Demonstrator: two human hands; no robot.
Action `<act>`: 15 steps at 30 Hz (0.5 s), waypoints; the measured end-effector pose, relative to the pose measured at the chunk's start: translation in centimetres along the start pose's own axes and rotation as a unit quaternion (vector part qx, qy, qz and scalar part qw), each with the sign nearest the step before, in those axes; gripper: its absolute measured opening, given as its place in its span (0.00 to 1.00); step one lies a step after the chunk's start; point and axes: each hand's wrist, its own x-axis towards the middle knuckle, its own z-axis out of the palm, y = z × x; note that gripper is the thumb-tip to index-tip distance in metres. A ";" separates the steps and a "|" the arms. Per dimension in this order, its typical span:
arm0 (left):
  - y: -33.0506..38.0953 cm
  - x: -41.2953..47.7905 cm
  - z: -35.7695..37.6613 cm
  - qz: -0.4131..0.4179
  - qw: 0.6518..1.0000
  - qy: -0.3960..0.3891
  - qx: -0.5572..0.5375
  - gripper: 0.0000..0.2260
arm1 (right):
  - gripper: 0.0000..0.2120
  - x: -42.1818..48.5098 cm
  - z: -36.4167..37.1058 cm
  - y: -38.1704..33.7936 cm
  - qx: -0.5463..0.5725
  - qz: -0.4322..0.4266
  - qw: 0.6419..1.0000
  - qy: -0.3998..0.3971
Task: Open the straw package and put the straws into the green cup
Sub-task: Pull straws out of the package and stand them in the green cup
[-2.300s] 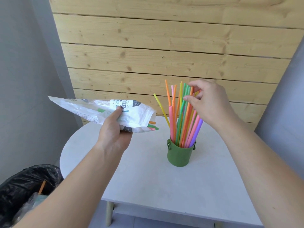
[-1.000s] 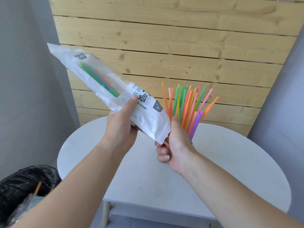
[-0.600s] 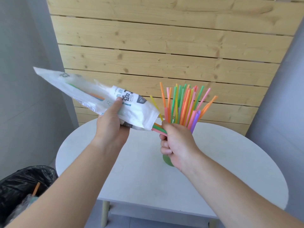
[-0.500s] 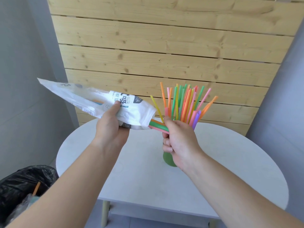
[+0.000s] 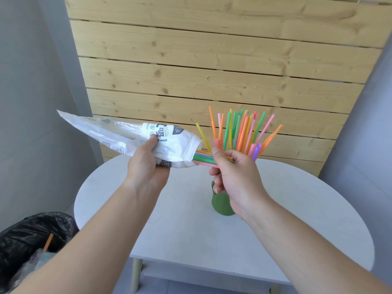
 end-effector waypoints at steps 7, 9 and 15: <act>0.1 0.3 -0.1 -0.019 0.999 0.019 -0.018 0.10 | 0.10 0.3 -0.2 0.4 -0.003 -0.068 0.997 0.035; 0.3 0.4 -0.2 -0.018 0.999 0.021 -0.029 0.08 | 0.11 0.6 -0.6 -0.1 0.011 -0.074 0.996 0.038; 0.3 0.4 -0.1 -0.020 0.999 0.020 -0.040 0.08 | 0.10 1.1 -1.8 -1.1 0.025 -0.084 0.995 0.041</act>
